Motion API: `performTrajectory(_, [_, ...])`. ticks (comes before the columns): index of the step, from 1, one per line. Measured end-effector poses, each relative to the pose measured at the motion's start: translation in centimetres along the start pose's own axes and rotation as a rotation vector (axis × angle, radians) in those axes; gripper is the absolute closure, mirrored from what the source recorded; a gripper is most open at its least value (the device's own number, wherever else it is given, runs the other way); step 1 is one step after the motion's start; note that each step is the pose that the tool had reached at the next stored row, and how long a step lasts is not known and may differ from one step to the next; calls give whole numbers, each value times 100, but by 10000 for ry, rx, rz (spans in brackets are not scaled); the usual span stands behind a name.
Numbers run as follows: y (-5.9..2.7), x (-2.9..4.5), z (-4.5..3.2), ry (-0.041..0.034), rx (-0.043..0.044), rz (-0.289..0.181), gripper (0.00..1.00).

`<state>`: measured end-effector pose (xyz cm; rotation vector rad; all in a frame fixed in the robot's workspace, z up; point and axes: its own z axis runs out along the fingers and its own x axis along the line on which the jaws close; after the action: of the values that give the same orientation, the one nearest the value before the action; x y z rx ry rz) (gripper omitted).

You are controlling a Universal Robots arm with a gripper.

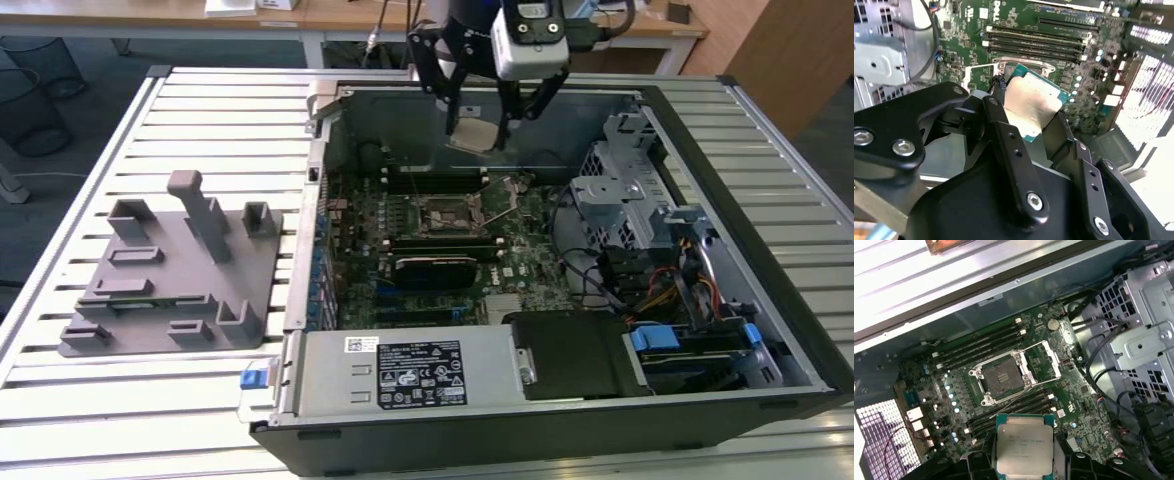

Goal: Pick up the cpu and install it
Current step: 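Place the cpu into insertion slot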

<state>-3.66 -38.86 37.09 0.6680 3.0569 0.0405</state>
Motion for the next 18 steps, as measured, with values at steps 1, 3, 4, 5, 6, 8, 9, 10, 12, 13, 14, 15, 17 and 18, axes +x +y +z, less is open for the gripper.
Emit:
performTrajectory(1, [0, 0, 1, -5, 1, 180, 46])
performTrajectory(3, [0, 0, 3, -15, 4, 546, 46])
performTrajectory(4, [0, 0, 4, -20, 5, 723, 46])
performTrajectory(5, [0, 0, 5, -25, 6, 905, 46])
performTrajectory(6, [0, 0, 6, -30, 7, 1084, 46])
performTrajectory(8, [0, 0, 8, -41, 9, 1460, 46])
performTrajectory(9, [0, 0, 9, -46, 10, 1639, 46])
performTrajectory(10, [0, 0, 10, -51, 12, 1820, 46])
performTrajectory(12, [0, 0, 12, -61, 14, 2180, 46])
performTrajectory(13, [0, 0, 13, -66, 15, 2358, 46])
performTrajectory(14, [0, 0, 14, -71, 16, 2539, 46])
performTrajectory(15, [0, 0, 15, -76, 17, 2724, 46])
performTrajectory(17, [-1, 0, 16, -86, 21, 3084, 46])
performTrajectory(18, [-1, 0, 18, -91, 21, 3274, 46])
